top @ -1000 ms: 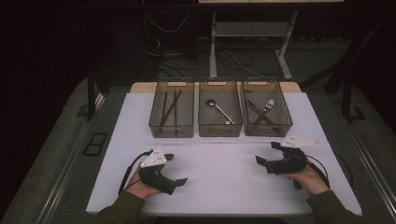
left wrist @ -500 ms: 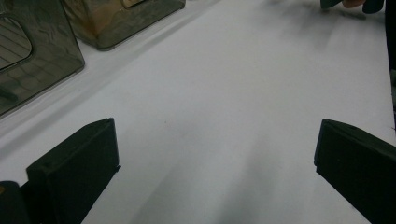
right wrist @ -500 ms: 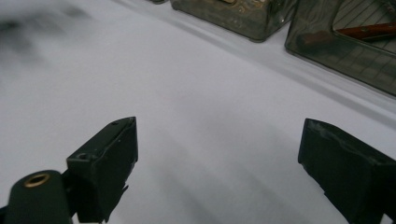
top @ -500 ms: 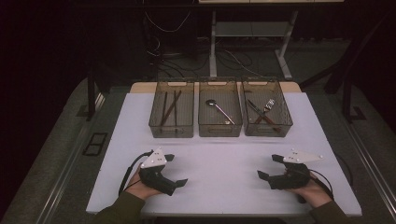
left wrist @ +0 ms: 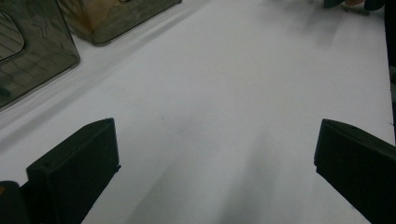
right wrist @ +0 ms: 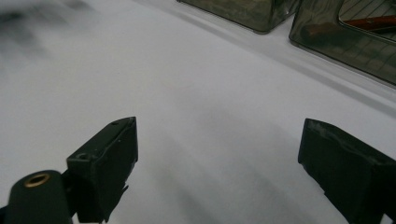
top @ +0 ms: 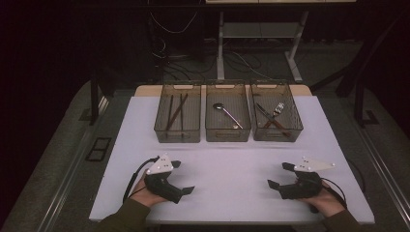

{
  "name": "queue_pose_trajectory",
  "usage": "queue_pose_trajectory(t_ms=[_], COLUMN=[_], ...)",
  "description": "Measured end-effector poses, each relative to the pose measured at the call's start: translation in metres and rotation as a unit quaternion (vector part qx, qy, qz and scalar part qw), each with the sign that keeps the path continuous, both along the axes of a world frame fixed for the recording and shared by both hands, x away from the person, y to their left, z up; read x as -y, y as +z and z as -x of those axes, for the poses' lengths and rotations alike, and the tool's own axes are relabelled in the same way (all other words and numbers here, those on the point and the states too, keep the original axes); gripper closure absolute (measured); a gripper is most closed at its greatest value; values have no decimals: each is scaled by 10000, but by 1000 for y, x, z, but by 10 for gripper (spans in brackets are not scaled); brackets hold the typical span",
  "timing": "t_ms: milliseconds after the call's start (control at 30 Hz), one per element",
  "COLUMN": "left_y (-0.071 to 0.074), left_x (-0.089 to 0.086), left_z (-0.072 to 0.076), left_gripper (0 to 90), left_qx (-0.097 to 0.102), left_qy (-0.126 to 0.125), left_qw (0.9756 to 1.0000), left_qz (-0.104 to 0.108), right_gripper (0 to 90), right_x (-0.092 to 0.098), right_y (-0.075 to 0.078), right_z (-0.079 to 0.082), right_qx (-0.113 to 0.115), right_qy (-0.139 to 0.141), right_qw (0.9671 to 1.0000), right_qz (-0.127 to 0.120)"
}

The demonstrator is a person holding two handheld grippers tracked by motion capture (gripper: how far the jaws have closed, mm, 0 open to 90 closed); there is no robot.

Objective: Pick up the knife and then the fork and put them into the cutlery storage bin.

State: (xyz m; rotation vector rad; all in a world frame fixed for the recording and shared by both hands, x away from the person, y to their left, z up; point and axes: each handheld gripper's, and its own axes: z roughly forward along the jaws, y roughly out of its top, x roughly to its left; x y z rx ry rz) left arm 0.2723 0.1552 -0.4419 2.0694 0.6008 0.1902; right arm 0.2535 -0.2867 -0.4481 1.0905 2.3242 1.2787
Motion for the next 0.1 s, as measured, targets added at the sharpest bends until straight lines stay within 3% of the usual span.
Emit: queue_pose_trajectory(t_ms=[100], left_y=[0], left_x=[0], left_z=[0], left_gripper=[0], left_qx=[19], left_qy=[-12], left_qw=[10000], left_qz=[-6], right_gripper=[123], right_x=[0], right_y=[0], right_z=[0], right_qx=[15], right_qy=[8], right_qw=[10000], right_qz=[-10])
